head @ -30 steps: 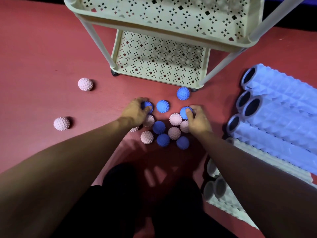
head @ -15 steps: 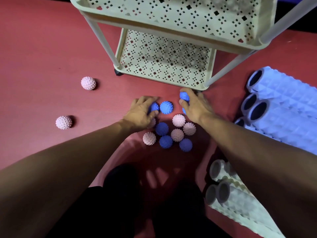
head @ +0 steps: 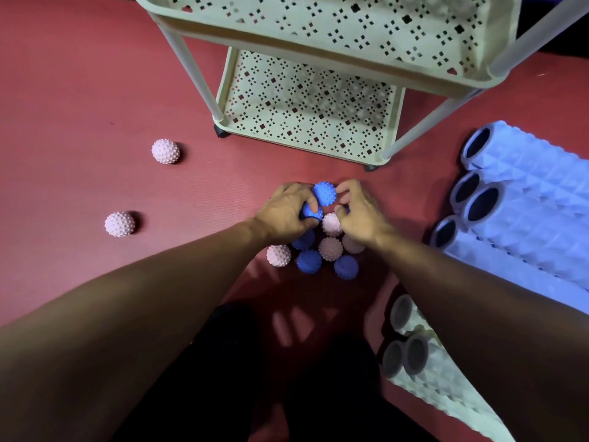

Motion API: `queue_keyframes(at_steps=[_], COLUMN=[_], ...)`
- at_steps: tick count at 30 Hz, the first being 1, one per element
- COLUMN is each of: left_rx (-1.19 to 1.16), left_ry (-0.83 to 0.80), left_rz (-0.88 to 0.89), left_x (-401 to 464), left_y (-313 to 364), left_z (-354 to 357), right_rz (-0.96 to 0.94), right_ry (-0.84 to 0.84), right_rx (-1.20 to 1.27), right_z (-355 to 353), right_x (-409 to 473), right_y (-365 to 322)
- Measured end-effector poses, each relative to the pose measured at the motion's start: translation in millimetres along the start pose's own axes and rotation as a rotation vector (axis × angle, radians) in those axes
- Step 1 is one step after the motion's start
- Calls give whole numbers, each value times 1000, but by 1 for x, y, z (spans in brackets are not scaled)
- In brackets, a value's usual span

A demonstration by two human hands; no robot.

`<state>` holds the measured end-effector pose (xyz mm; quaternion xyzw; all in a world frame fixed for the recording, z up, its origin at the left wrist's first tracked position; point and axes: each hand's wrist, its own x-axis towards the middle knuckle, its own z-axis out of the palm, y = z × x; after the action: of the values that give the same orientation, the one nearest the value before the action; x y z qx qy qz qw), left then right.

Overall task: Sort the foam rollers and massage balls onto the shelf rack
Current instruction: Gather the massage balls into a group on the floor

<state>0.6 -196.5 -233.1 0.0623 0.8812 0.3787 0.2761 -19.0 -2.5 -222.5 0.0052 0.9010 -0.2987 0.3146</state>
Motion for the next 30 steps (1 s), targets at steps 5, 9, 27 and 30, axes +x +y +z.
queue_keyframes(at_steps=[5, 9, 27, 30], left_rx=[-47, -79, 179, 249], left_ry=[56, 78, 523, 479], left_rz=[-15, -41, -516, -450], left_x=[-1, -6, -54, -74], left_y=[0, 0, -142, -145], left_z=[-1, -10, -149, -152], right_rz=[-7, -68, -446, -439], right_ry=[56, -32, 84, 55], right_rx=[-85, -78, -262, -244], right_z=[-3, 1, 19, 21], right_x=[7, 11, -16, -17], right_y=[-10, -20, -70, -68])
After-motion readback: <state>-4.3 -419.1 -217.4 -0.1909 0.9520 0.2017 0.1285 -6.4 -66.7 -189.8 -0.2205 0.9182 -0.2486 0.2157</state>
